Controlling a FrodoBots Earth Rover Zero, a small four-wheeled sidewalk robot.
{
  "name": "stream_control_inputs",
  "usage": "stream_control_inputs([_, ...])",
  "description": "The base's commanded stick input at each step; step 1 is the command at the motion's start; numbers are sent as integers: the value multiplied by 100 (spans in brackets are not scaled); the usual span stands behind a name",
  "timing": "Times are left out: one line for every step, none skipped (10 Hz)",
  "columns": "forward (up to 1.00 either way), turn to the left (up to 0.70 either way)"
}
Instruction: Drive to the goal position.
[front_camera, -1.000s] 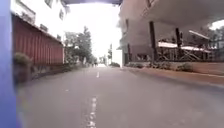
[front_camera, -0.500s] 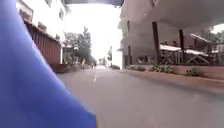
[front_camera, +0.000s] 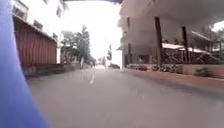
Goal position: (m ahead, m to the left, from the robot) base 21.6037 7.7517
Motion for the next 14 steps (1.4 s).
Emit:
stream_control_inputs([100, 0])
stream_control_inputs([100, 0])
stream_control_inputs([100, 0])
stream_control_inputs([100, 0])
stream_control_inputs([100, 0])
stream_control_inputs([100, 0])
stream_control_inputs([100, 0])
stream_control_inputs([100, 0])
stream_control_inputs([100, 0])
stream_control_inputs([100, 27])
stream_control_inputs([100, 23])
stream_control_inputs([100, 10])
stream_control_inputs([100, 0])
stream_control_inputs([100, 0])
